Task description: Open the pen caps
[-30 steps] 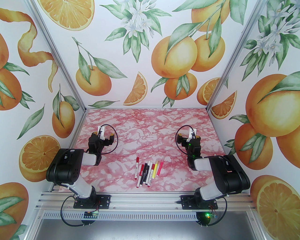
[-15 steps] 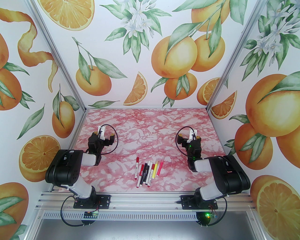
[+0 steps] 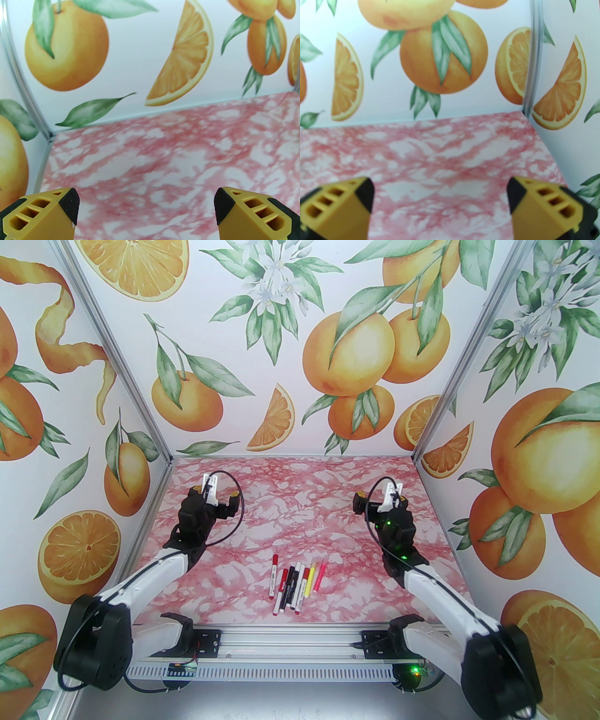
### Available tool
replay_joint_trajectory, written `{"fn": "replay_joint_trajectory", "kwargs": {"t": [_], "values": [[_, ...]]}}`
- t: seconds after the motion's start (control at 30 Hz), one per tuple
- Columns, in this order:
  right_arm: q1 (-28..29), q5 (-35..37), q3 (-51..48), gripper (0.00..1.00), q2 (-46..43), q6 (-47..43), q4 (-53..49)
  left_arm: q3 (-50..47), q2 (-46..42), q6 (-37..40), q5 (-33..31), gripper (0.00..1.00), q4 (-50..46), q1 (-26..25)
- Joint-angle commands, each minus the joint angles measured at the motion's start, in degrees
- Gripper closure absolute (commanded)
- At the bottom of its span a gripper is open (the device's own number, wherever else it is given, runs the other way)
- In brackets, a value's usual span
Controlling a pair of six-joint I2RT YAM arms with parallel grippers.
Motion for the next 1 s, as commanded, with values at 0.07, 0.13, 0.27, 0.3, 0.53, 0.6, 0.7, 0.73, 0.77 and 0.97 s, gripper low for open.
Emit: {"fn": "replay_joint_trajectory", "kwargs": {"t": [0.07, 0.13, 0.27, 0.3, 0.53, 0.6, 0.7, 0.73, 0.77, 0.97], "values": [[0.26, 1.64, 8.22, 0.0, -5.4, 17.11, -27.18, 11.3, 0.94, -13.58, 10.28, 0.0, -27.96, -0.11], [0.33, -4.29, 8.15, 0.0, -6.97, 17.01, -29.7, 13.49, 2.89, -15.23, 16.49, 0.0, -35.16, -0.64], [0.45, -12.69, 5.01, 0.0, -9.4, 18.68, -30.97, 11.07, 1.33, -17.02, 16.38, 0.0, -42.41, -5.22], [0.59, -13.64, 4.72, 0.0, -9.47, 19.16, -32.27, 10.21, 0.62, -17.78, 16.62, 0.0, -43.87, -6.31], [4.69, -17.01, 2.2, 0.0, -9.47, 21.01, -35.16, 8.89, 0.51, -23.14, 17.38, 0.0, -55.38, -11.8], [5.67, -18.17, 0.12, 0.0, -9.13, 21.78, -34.43, 8.31, 1.63, -24.75, 18.05, 0.0, -57.2, -13.6], [7.35, -18.75, -1.97, 0.0, -9.43, 22.8, -33.7, 8.34, 3.2, -27.53, 18.5, 0.05, -57.72, -17.6], [8.02, -18.73, -2.46, 0.0, -9.69, 23.21, -33.69, 8.62, 3.99, -28.65, 18.2, 0.05, -57.72, -19.17], [8.6, -18.68, -2.8, 0.0, -9.79, 23.85, -33.77, 8.99, 4.97, -29.78, 17.89, 0.07, -57.79, -20.62], [9.63, -19.99, -4.85, 0.0, -10.26, 26.22, -33.74, 10.66, 12.25, -32.31, 15.82, 0.21, -56.83, -26.15]]}}
